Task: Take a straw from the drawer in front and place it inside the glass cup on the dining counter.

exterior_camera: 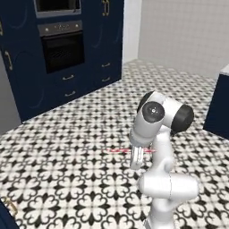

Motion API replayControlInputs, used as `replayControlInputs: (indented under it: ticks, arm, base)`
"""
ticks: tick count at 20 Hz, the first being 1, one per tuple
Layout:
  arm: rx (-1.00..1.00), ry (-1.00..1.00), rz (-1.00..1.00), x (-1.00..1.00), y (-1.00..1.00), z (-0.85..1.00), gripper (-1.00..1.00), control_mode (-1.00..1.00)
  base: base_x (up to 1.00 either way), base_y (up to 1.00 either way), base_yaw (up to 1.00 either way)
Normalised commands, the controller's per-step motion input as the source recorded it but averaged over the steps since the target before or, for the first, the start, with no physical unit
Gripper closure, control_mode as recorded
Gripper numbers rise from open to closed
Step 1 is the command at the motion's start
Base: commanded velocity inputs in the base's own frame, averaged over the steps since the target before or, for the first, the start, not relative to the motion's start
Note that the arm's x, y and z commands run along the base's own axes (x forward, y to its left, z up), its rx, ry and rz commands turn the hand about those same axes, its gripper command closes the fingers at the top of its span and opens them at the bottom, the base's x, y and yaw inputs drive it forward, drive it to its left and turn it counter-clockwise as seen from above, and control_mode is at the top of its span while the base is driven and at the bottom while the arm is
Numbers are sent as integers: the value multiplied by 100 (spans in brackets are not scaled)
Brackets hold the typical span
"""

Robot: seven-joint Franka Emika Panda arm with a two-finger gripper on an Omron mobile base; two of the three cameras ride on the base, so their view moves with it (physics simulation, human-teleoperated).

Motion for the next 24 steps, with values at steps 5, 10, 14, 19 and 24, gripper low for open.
replayControlInputs:
  ticks: [5,10,14,19,24]
  arm:
    - [0,0,0,0,0,0,100,100]
    - [0,0,0,0,0,0,100,100]
    - [0,0,0,0,0,0,100,100]
    - [0,0,0,0,0,0,100,100]
    - [0,0,0,0,0,0,100,100]
  base:
    - [49,-3,-42]
    - [92,0,-35]
    - [95,0,-38]
    - [99,2,-40]
    - [100,25,-39]
